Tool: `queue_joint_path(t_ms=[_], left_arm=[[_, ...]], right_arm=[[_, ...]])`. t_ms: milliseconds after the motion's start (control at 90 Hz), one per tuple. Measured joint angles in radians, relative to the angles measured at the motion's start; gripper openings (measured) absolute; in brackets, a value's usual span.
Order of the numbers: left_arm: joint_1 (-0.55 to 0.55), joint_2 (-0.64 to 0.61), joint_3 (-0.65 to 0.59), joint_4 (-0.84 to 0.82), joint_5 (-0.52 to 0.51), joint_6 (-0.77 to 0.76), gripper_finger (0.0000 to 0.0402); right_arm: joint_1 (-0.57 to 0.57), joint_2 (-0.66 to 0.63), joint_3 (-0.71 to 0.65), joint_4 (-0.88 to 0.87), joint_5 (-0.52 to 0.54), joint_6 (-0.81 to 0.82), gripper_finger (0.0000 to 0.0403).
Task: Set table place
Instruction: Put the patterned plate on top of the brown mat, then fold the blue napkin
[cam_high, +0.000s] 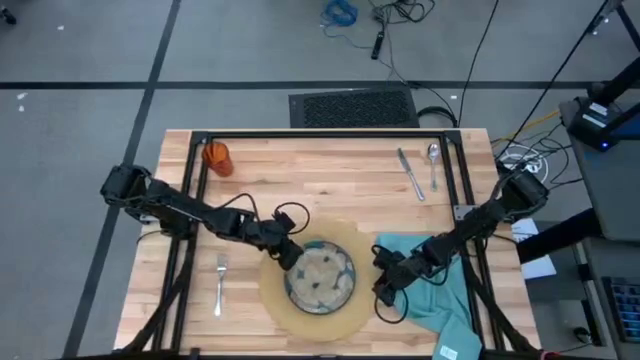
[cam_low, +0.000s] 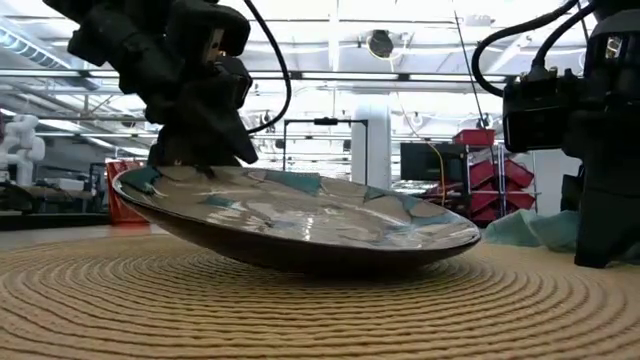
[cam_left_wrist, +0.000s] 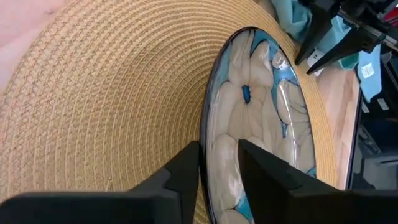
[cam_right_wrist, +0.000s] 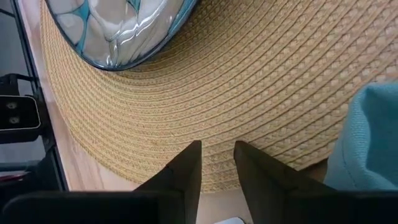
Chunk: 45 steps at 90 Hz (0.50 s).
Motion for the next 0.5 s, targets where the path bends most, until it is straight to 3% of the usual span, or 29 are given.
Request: queue_joint_path(t_ms=[500], left_arm=[[0.059, 0.000, 0.002, 0.002, 0.010, 0.028, 0.0146]], right_arm=[[0.000, 0.000, 0.000, 0.001, -0.003, -0.003, 0.0093]])
